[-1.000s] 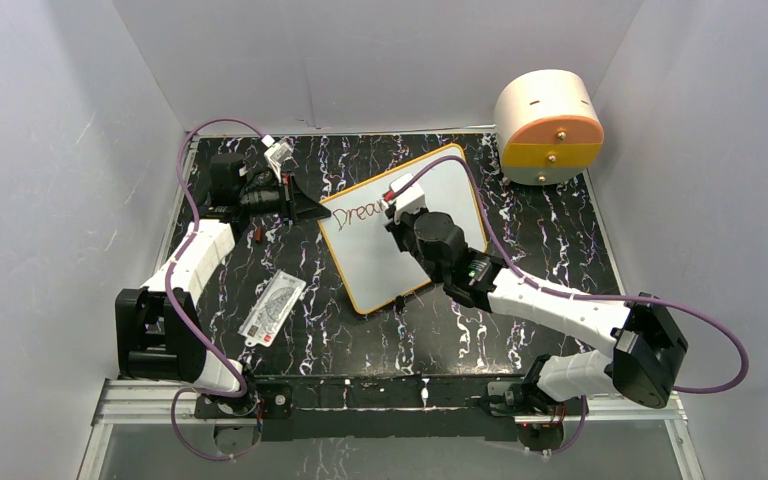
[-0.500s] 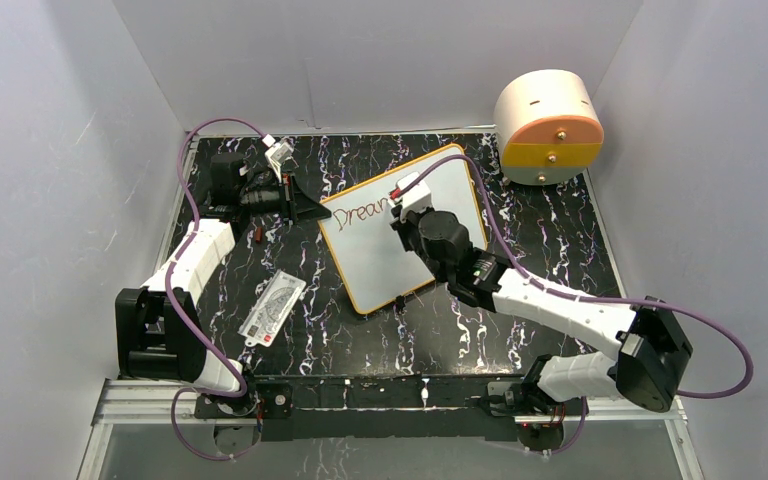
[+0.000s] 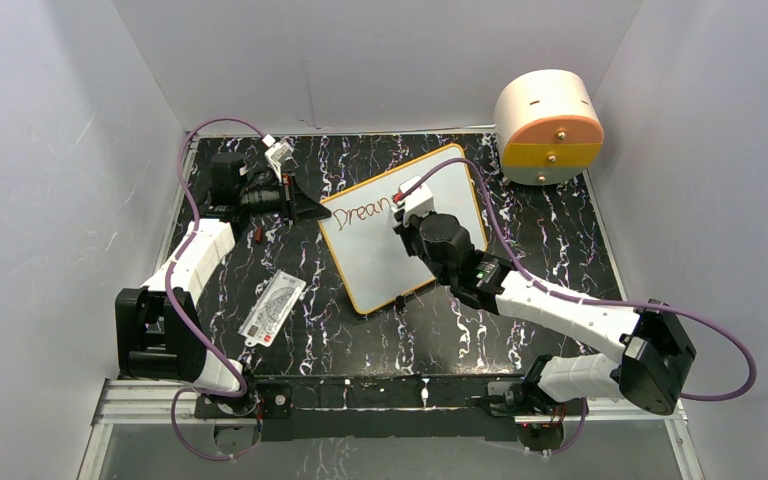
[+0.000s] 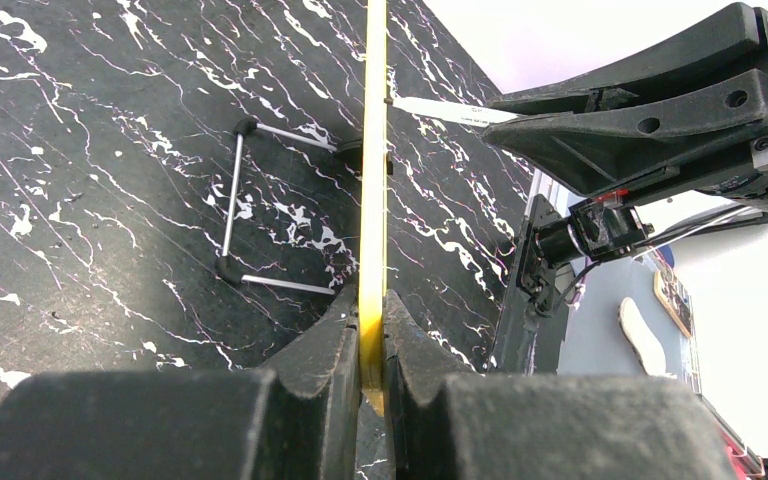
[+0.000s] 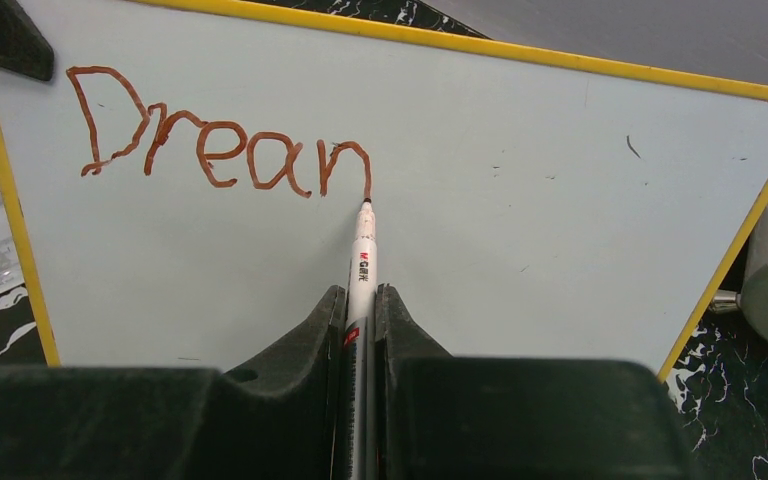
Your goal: Write a sentence on the whiteboard
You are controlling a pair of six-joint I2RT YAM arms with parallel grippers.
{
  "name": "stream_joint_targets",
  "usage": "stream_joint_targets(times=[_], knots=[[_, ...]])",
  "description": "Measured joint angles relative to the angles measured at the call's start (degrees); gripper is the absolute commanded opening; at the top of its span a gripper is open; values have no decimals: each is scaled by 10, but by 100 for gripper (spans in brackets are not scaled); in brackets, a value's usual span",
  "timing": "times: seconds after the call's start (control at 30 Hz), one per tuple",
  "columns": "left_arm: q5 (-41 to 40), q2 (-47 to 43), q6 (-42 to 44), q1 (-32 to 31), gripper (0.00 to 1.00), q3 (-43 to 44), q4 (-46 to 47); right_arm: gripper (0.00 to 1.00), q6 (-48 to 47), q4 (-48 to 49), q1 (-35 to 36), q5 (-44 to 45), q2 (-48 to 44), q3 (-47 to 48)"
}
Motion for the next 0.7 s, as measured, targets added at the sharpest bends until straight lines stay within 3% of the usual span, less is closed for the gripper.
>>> stream_joint_targets(times=[0.7], knots=[[-1,1,1,0,0,1,-1,0,-18,38,0,2,12,1]])
